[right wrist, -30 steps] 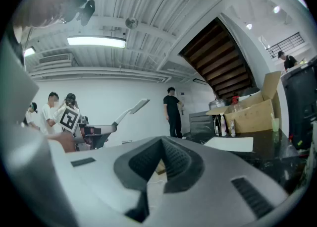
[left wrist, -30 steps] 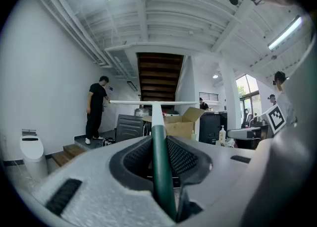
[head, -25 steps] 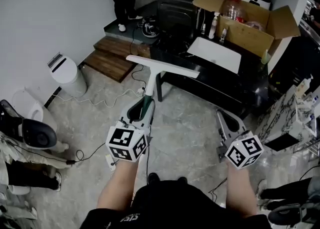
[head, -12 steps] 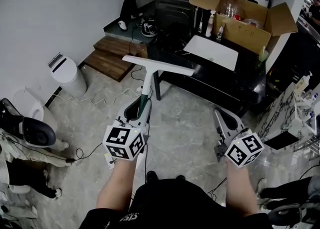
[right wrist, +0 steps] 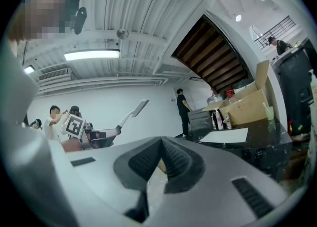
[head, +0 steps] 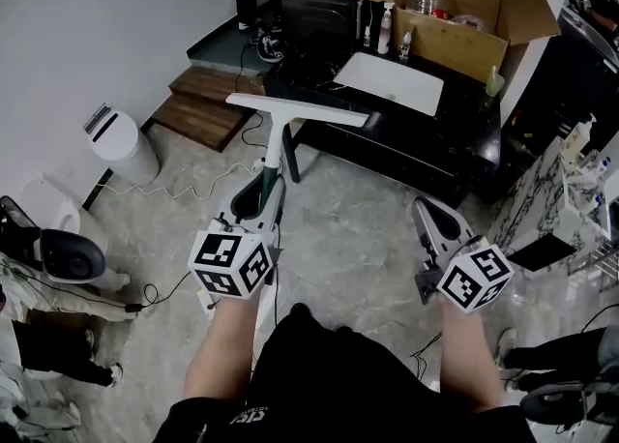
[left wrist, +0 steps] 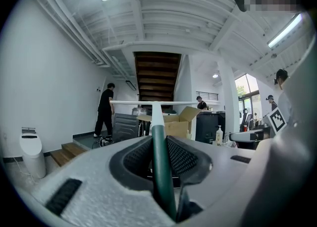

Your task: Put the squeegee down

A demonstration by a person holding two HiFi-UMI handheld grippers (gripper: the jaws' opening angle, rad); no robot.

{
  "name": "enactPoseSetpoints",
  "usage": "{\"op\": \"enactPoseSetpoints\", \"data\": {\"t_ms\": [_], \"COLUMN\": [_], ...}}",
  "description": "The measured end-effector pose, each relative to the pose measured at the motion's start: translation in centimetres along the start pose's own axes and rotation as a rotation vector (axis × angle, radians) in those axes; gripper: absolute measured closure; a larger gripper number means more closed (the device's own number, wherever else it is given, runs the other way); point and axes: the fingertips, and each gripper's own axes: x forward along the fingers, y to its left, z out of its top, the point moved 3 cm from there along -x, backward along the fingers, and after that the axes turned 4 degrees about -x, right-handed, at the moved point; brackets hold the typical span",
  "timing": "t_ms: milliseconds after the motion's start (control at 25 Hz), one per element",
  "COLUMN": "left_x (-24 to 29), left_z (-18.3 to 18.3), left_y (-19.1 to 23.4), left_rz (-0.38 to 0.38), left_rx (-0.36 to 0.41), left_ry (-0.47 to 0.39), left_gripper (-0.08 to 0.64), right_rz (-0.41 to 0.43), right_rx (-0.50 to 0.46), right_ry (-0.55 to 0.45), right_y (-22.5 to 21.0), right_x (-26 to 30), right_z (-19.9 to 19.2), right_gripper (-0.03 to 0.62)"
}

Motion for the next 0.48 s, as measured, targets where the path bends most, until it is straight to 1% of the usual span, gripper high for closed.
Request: {"op": "enactPoseSetpoints", "data": {"t_ms": [240, 480], "left_x": [2.5, 7.5], "left_z": [-0.6, -1.5], "left_y": [0.3, 2.5], "left_rz": [-0.029, -0.058], "left_rx": [-0.008, -0.032], "left_ry": [0.006, 0.019], "left_gripper": [0.457, 0.457], "right_rz": [-0.03, -0.066], "right_rx": [0.011, 0.009], "right_ry": [0.018, 0.055], "right_y": [-1.4, -4.1], "right_x": [0.8, 3.9], "right_z": [-0.6, -1.3], "right_gripper": [0.588, 0.588]}}
